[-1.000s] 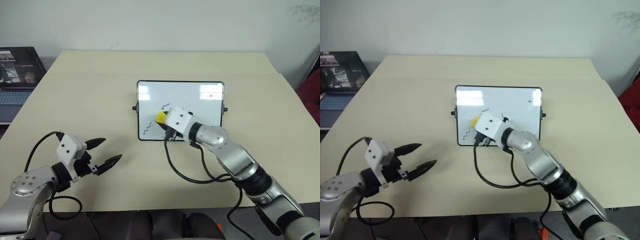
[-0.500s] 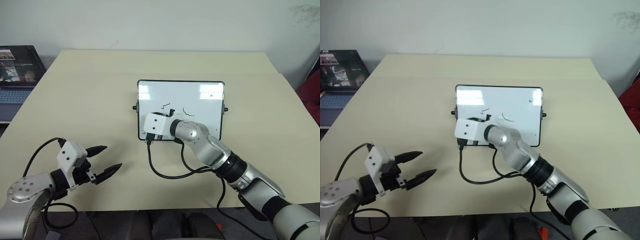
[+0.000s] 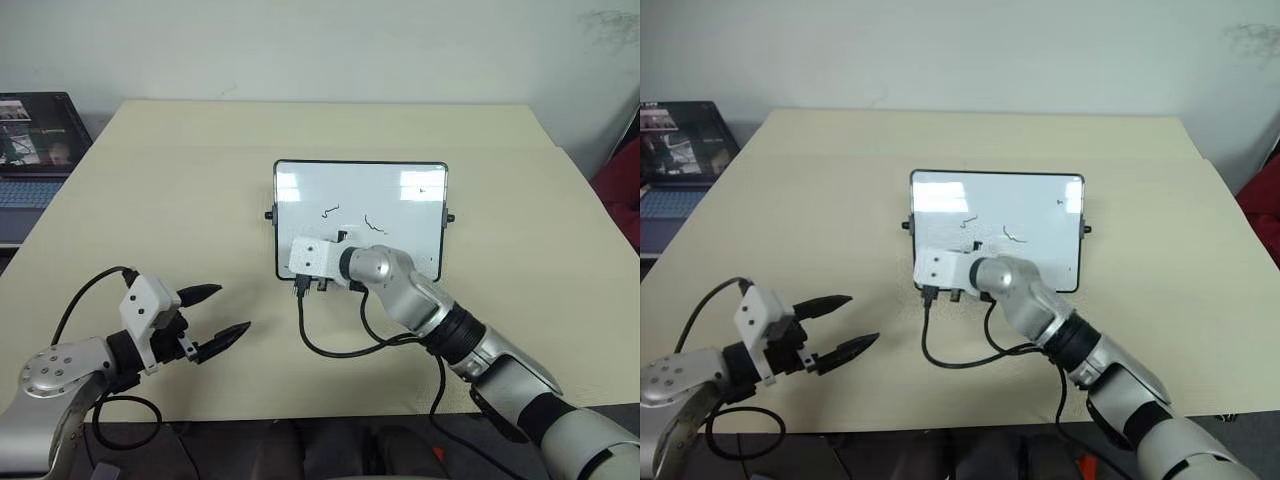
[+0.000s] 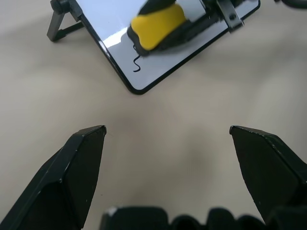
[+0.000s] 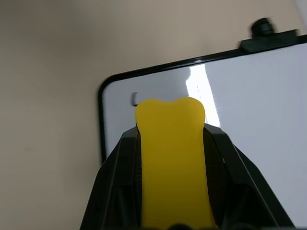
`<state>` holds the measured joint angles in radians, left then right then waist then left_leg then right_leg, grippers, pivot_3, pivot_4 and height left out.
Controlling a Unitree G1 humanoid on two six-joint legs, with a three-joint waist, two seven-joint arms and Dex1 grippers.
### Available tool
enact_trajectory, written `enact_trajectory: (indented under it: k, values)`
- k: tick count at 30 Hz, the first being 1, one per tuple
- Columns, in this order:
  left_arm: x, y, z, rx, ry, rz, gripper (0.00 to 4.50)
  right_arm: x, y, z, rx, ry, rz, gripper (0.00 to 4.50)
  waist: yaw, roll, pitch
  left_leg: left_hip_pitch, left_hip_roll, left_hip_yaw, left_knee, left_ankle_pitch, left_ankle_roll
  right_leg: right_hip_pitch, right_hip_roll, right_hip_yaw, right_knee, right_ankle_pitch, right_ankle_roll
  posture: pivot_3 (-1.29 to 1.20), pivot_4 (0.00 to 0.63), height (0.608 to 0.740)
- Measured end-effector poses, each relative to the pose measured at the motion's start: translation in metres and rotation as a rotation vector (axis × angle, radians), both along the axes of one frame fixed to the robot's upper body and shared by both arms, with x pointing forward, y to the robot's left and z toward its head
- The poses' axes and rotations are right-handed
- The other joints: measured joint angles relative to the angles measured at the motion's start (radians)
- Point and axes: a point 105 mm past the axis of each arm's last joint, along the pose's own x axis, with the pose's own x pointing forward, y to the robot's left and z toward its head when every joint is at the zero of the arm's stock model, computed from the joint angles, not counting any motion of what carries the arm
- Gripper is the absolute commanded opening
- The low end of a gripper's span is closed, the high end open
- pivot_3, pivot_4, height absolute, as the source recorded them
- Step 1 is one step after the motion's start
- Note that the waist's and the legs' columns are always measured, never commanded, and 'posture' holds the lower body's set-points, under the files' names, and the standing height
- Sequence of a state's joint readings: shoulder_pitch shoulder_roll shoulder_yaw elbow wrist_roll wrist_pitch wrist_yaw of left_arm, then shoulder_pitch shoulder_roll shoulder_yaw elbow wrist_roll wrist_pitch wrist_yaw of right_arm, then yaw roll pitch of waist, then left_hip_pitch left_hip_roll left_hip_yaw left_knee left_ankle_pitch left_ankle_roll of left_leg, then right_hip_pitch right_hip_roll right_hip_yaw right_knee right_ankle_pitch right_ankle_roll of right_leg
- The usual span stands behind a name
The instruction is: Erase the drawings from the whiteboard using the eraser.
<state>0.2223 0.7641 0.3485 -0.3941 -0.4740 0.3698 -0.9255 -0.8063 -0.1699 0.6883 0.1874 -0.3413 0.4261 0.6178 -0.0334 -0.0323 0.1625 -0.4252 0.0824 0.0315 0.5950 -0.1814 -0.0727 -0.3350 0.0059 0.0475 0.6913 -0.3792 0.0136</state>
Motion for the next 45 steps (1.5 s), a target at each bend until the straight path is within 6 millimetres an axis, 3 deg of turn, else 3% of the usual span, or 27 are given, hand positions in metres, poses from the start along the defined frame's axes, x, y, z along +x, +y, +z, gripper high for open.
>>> enact_trajectory:
  k: [8, 17, 25, 31, 35, 45]
  values:
    - [0.000, -0.002, -0.001, -0.002, 0.003, -0.007, 4.50, -0.003, 0.000, -0.008, -0.029, 0.016, 0.007, 1.34, 0.000, 0.000, 0.000, 0.000, 0.000, -0.002, 0.005, 0.001, 0.000, -0.001, 0.000, -0.001, 0.006, 0.000, 0.000, 0.00, 0.150, 0.740]
    - [0.000, -0.002, -0.002, -0.002, 0.005, -0.008, 4.50, 0.022, -0.003, 0.035, 0.053, -0.079, -0.074, 1.34, -0.001, 0.000, 0.001, 0.000, 0.000, -0.001, 0.003, 0.000, 0.000, -0.002, 0.000, 0.000, 0.005, 0.000, 0.000, 0.00, 0.150, 0.740]
    - [-0.004, -0.001, -0.006, -0.002, 0.025, -0.004, 4.50, 0.021, 0.012, 0.025, 0.049, -0.113, -0.043, 1.34, -0.009, 0.000, 0.001, 0.000, 0.000, 0.000, 0.003, 0.001, 0.000, -0.002, 0.000, 0.000, 0.006, 0.000, 0.000, 0.00, 0.150, 0.740]
    - [-0.006, 0.000, -0.009, -0.002, 0.036, 0.002, 4.50, 0.009, 0.024, 0.005, -0.021, -0.111, 0.034, 1.34, -0.014, -0.001, 0.000, 0.001, 0.000, -0.001, 0.003, 0.001, 0.000, -0.002, 0.000, 0.000, 0.006, 0.000, 0.000, 0.00, 0.150, 0.740]
    - [-0.006, 0.000, -0.009, -0.001, 0.036, 0.003, 4.50, 0.003, 0.025, -0.005, -0.033, -0.099, 0.057, 1.34, -0.014, -0.002, -0.001, 0.001, 0.000, -0.001, 0.003, 0.001, 0.000, -0.002, 0.000, -0.001, 0.006, 0.000, 0.000, 0.00, 0.150, 0.740]
    - [-0.006, -0.001, -0.008, -0.001, 0.029, -0.001, 4.50, -0.001, 0.018, -0.002, -0.027, -0.055, 0.046, 1.34, -0.010, -0.002, 0.000, 0.003, 0.000, -0.001, 0.003, 0.001, 0.000, -0.001, 0.000, 0.000, 0.006, 0.000, 0.000, 0.00, 0.150, 0.740]
